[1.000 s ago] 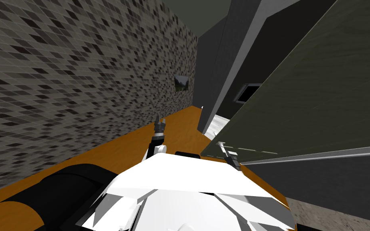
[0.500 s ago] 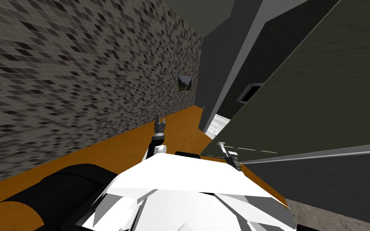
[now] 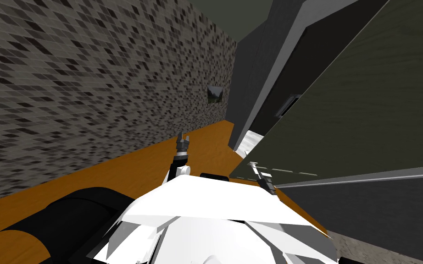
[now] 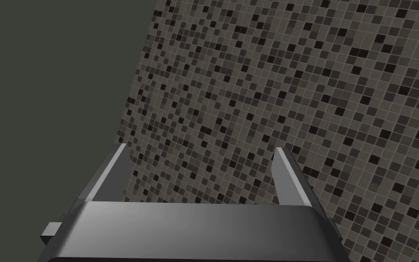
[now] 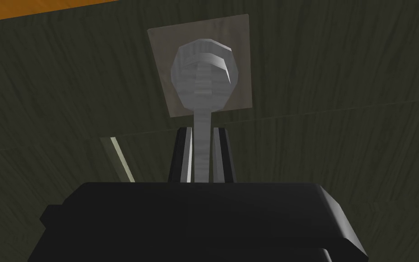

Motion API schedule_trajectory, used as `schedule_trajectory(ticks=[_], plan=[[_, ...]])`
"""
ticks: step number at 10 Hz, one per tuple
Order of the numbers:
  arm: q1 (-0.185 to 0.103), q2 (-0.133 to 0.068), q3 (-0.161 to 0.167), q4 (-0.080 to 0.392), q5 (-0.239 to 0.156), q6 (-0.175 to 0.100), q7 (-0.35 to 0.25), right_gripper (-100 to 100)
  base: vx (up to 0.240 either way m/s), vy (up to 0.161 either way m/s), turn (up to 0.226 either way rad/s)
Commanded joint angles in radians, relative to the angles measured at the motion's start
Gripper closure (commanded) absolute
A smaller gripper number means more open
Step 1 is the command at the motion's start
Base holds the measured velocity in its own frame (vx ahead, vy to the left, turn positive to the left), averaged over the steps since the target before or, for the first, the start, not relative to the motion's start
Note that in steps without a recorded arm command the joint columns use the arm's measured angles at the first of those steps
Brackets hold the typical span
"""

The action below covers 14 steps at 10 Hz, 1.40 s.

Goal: Pull the door open

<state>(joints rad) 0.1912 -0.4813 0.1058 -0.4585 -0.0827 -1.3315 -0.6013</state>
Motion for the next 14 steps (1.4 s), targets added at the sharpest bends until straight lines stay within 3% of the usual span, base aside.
schedule_trajectory(ticks=[1, 9, 14], plan=[[0.003, 0.000, 0.002, 0.002, 0.001, -0.002, -0.001, 100, -0.195, -0.049, 0.103], [-0.012, -0.001, 0.007, 0.019, 0.006, -0.010, -0.006, 100, -0.180, -0.059, 0.127], [-0.053, -0.003, 0.063, 0.011, -0.050, 0.035, 0.016, 100, -0.176, -0.044, 0.115]])
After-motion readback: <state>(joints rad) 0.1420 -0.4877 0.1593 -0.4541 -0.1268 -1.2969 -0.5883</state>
